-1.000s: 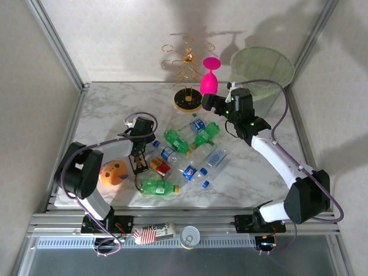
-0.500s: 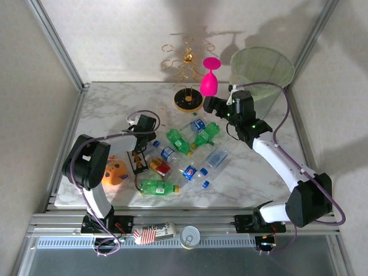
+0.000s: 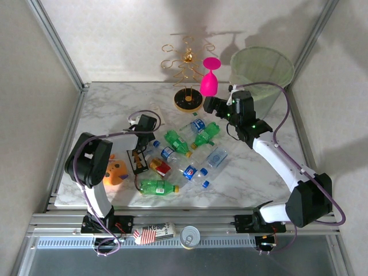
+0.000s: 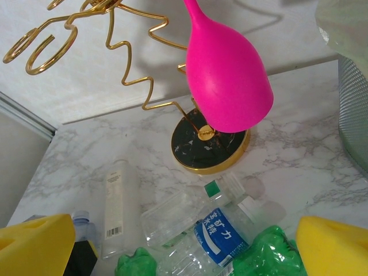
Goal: Put the plastic bottles in the bin
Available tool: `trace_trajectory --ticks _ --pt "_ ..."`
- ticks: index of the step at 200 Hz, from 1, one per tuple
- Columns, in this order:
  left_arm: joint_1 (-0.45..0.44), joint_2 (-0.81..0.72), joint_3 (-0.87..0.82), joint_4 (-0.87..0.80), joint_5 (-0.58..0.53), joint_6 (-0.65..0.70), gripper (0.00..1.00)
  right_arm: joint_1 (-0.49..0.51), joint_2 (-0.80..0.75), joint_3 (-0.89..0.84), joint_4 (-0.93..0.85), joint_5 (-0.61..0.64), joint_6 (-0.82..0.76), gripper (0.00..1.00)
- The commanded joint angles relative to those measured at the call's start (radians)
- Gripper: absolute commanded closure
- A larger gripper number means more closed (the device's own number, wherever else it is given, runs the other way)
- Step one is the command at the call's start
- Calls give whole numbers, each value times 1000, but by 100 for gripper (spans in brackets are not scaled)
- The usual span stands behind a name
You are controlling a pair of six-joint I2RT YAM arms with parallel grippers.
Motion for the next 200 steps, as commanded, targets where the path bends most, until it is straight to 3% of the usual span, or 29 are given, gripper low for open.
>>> trace_trajectory --ticks 1,46,97,156,200 --pt "9 -69 5 -14 -33 11 49 9 2 21 5 -45 -18 1" --pt "8 -196 6 -5 -1 5 50 22 2 -16 53 -168 0 1" --pt "-3 -330 8 59 177 -78 50 135 -17 -57 125 -267 -6 1" --pt "-126 -460 -1 143 229 -193 50 377 -13 -97 179 -299 9 1" --pt "-211 -574 -91 203 247 -285 50 472 -41 -181 212 -268 52 2"
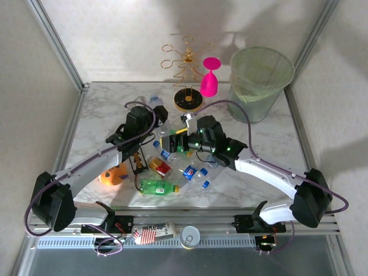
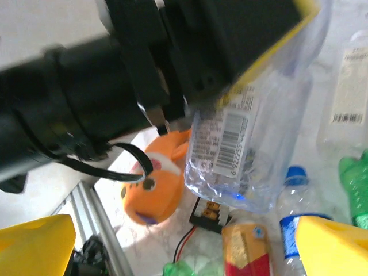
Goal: Put the plastic bottles in the bin
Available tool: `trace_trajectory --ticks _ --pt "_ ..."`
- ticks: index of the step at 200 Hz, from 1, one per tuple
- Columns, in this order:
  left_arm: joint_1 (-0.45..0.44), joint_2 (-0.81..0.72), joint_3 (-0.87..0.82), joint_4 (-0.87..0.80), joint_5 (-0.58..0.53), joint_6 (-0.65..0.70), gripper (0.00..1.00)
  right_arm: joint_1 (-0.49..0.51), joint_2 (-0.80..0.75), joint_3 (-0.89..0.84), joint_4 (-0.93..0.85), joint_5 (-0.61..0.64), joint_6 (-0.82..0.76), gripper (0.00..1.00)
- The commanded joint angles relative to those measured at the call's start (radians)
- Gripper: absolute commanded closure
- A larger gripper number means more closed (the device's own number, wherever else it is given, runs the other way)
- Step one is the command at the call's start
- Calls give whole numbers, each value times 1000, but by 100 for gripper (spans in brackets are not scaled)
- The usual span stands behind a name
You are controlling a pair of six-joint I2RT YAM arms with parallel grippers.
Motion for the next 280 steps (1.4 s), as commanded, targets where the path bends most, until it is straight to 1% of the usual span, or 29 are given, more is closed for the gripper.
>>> trace_trajectory --ticks 1,22,47,89,126,143,163,187,201,212,221,233,249,253,280 --pt "-36 -72 -54 54 27 -81 50 31 -32 -46 41 17 36 2" --pt "-75 -138 -110 75 24 -120 50 35 -56 -89 58 54 66 3" --pt "-128 -208 -161 82 -2 -140 50 35 -78 -122 101 59 75 5" --pt "-202 -270 -238 141 -54 -181 50 34 -79 -171 220 -8 111 13" --pt "-237 -282 -261 174 -75 -188 50 35 -69 -215 280 -30 135 28" --pt "-239 -284 -263 180 -82 -182 49 35 -73 -236 304 -36 147 33" --pt "-240 -282 -264 197 -86 -170 49 35 -75 -251 324 -31 155 43" --pt "-240 -278 -273 227 -85 -165 47 34 -75 -255 347 -36 159 51" --pt "-240 -275 -277 257 -80 -170 39 35 -78 -253 348 -29 156 54" --pt "-240 -272 -275 262 -79 -171 27 35 -83 -252 341 -15 153 55" --pt "-240 -272 -271 262 -79 -167 13 35 -90 -253 332 2 150 56" --pt "-239 -278 -260 250 -78 -152 1 32 -102 -252 310 29 145 57" --pt "-237 -295 -241 237 -89 -122 0 31 -121 -248 279 58 130 57" --pt "-237 -301 -237 207 -94 -115 0 32 -126 -248 272 64 127 57" --pt "-224 -334 -219 155 -98 -82 0 20 -152 -237 226 92 112 58"
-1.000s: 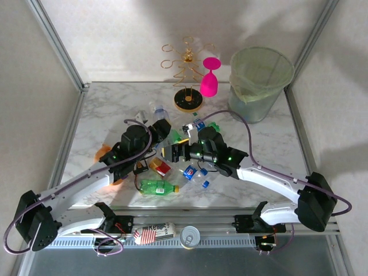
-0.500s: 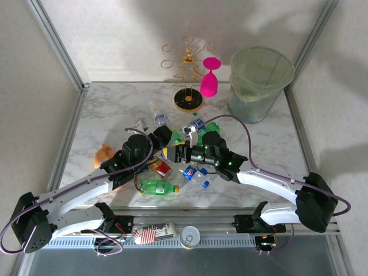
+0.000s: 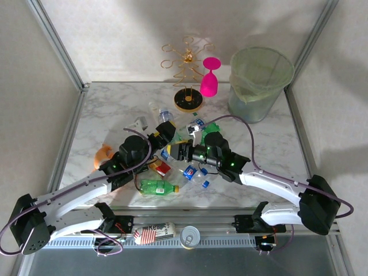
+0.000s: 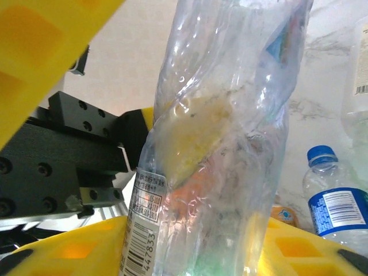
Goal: Put the plastic bottles in the bin
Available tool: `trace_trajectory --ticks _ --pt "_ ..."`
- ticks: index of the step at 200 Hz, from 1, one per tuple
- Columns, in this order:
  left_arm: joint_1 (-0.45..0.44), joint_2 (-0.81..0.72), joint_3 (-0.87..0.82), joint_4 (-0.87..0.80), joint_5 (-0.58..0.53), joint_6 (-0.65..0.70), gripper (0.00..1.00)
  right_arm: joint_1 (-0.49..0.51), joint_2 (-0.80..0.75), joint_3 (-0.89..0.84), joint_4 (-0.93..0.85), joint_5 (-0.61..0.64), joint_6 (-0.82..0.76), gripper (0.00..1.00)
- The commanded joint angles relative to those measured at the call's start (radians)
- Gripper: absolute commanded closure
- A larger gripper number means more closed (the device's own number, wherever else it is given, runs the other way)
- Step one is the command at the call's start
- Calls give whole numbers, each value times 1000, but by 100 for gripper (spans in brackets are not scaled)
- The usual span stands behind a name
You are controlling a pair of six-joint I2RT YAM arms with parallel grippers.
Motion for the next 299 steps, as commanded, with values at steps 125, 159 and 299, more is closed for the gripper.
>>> trace_trajectory --ticks 125,159,299 --pt "215 -40 -26 -24 43 98 1 -320 -44 317 -346 80 -220 58" --pt "218 16 -101 94 57 176 0 -511 65 551 -502 178 -283 58" --pt "218 -41 -221 -36 84 404 0 -796 571 1083 -741 315 -284 51"
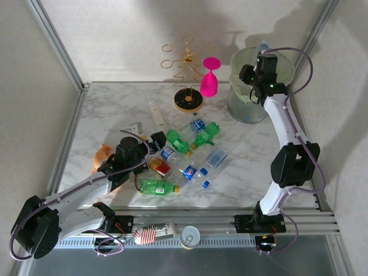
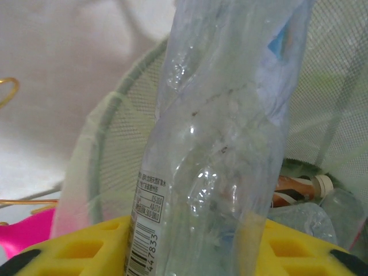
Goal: Put the plastic bottles in the bin
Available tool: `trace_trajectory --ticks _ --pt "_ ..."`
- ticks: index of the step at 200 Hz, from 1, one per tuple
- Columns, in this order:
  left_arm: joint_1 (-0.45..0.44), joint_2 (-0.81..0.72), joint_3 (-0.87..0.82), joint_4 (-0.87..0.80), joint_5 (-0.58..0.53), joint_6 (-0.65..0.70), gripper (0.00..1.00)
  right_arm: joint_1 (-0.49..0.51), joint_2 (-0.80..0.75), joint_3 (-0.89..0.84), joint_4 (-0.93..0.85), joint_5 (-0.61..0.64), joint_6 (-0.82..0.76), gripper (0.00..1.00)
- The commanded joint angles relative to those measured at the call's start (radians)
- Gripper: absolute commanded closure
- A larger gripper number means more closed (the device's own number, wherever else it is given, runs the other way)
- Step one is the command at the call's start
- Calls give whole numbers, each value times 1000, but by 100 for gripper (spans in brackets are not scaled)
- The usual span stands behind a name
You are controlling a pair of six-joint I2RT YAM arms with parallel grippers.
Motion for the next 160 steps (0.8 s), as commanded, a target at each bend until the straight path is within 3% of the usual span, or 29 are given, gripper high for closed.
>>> trace_trajectory --ticks 1,35,87,133,160 --pt "9 -58 -37 -58 -16 42 0 1 40 97 -52 15 13 51" --pt "9 -114 -66 -99 -53 52 0 1 76 184 -104 14 23 30" --pt "9 -148 -78 -141 -80 54 0 2 -6 178 -88 29 15 13" --pt "9 -122 -64 -115 -101 43 1 24 -135 110 -62 20 -20 1" --pt "10 -60 -16 -117 -141 46 0 67 -255 -35 9 3 -24 1"
